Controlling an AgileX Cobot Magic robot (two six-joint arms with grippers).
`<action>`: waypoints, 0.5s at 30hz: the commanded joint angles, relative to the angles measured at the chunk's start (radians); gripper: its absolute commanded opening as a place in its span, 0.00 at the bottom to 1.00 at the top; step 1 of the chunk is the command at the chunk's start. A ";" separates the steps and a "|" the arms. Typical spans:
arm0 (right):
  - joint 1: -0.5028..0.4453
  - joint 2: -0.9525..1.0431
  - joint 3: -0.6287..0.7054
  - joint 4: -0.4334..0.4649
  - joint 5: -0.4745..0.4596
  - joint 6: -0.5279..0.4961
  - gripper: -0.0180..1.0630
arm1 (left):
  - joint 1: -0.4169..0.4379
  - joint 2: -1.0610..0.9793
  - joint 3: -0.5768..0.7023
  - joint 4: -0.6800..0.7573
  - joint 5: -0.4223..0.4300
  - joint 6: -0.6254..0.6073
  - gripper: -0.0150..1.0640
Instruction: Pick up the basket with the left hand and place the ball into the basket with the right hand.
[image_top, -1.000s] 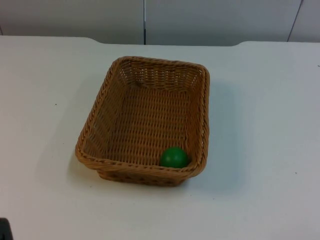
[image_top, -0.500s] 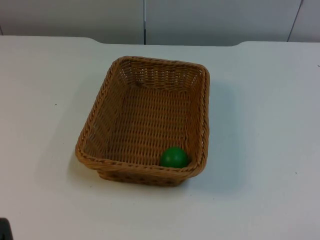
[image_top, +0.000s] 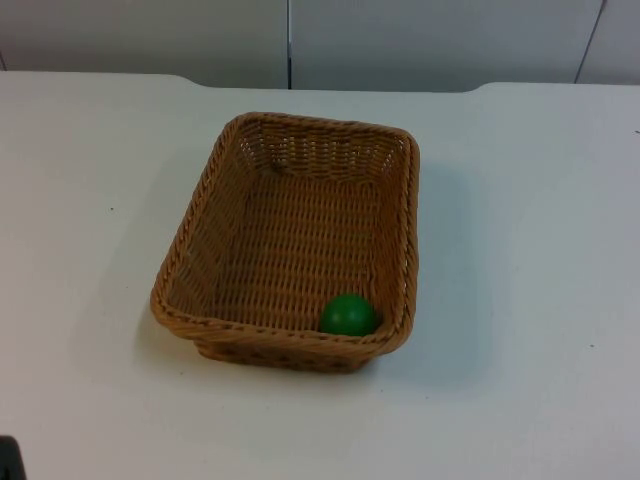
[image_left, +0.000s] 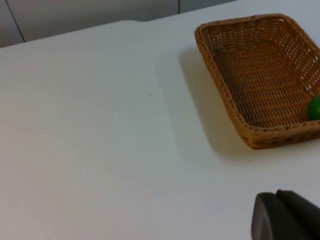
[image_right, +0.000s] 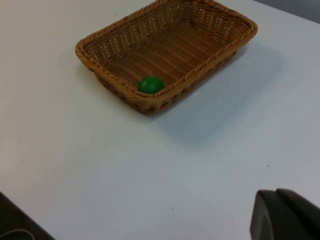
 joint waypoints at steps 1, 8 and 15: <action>0.001 -0.004 0.005 -0.003 -0.015 0.005 0.01 | -0.002 -0.005 0.006 -0.003 -0.015 0.002 0.01; 0.001 -0.004 0.005 -0.003 -0.015 0.005 0.01 | -0.002 -0.005 0.006 -0.003 -0.015 0.002 0.01; -0.103 -0.004 0.005 0.004 -0.015 -0.002 0.01 | 0.039 -0.005 0.006 -0.002 -0.015 0.002 0.01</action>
